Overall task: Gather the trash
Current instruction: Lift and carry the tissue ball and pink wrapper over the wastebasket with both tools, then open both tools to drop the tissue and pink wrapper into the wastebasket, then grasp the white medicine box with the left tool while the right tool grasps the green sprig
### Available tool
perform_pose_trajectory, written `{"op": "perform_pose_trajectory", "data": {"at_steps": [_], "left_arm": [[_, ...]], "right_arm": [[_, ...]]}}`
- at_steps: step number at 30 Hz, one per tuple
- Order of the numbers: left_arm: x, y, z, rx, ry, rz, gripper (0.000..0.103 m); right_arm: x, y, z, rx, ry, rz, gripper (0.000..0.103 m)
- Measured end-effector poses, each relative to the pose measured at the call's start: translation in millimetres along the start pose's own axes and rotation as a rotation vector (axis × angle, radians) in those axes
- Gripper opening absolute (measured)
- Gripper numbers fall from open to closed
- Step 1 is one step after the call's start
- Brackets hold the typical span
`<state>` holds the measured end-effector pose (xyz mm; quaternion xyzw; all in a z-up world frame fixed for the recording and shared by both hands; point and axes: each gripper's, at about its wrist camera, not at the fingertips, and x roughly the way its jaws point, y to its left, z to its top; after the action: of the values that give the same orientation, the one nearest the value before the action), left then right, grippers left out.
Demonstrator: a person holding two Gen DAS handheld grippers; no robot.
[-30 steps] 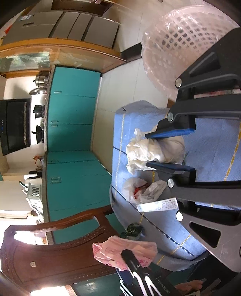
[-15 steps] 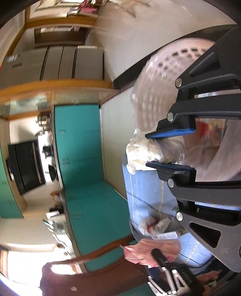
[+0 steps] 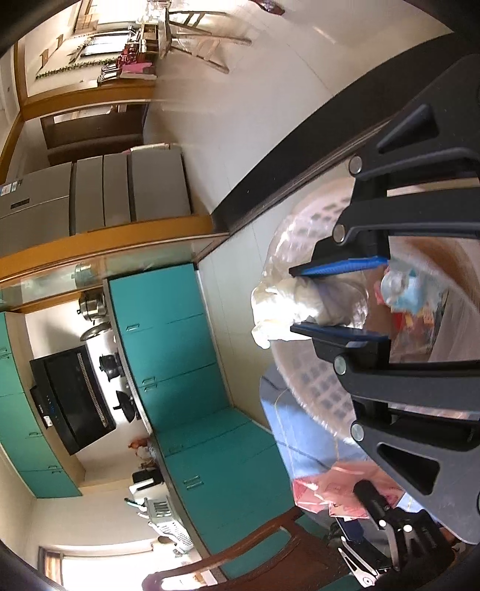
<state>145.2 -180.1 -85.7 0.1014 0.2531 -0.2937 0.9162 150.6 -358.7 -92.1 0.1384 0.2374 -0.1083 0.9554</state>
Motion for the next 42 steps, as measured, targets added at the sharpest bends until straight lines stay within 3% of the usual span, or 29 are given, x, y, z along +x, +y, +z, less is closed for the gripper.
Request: {"op": "perform_pose_trajectory", "data": {"at_steps": [10, 15, 18, 23, 28, 31, 35, 39, 42], "left_arm": [[40.4, -30.3, 6.4, 0.009, 0.018, -0.097, 0.056], [46.8, -30.1, 4.5, -0.034, 0.045, -0.121, 0.074], [40.9, -25.7, 4.1, -0.022, 0.026, -0.074, 0.079], [32.3, 2.5, 3.9, -0.07, 0.022, 0.018, 0.081], [19.2, 51.0, 0.3, -0.169, 0.02, 0.161, 0.083], [16.6, 93.0, -6.4, -0.273, 0.072, 0.309, 0.083], [16.9, 139.1, -22.1, -0.369, 0.15, 0.44, 0.088], [32.2, 177.3, -44.8, -0.447, 0.279, 0.462, 0.088], [35.3, 198.0, -58.2, -0.515, 0.331, 0.414, 0.086]], "right_arm": [[3.0, -11.2, -6.4, 0.007, 0.032, -0.014, 0.025], [7.8, -7.3, -5.2, -0.004, 0.047, -0.007, 0.026], [11.8, -2.0, -5.3, -0.016, 0.063, 0.002, 0.033], [14.1, 10.6, -1.1, -0.031, 0.049, -0.003, 0.061], [21.8, 23.9, 2.3, -0.016, 0.065, 0.047, 0.068], [30.6, 44.2, 6.0, -0.02, 0.09, 0.108, 0.069], [40.5, 86.3, 6.3, -0.074, 0.099, 0.161, 0.071], [55.8, 132.6, 0.6, -0.146, 0.132, 0.22, 0.072], [67.2, 162.0, -8.1, -0.211, 0.163, 0.243, 0.072]]}}
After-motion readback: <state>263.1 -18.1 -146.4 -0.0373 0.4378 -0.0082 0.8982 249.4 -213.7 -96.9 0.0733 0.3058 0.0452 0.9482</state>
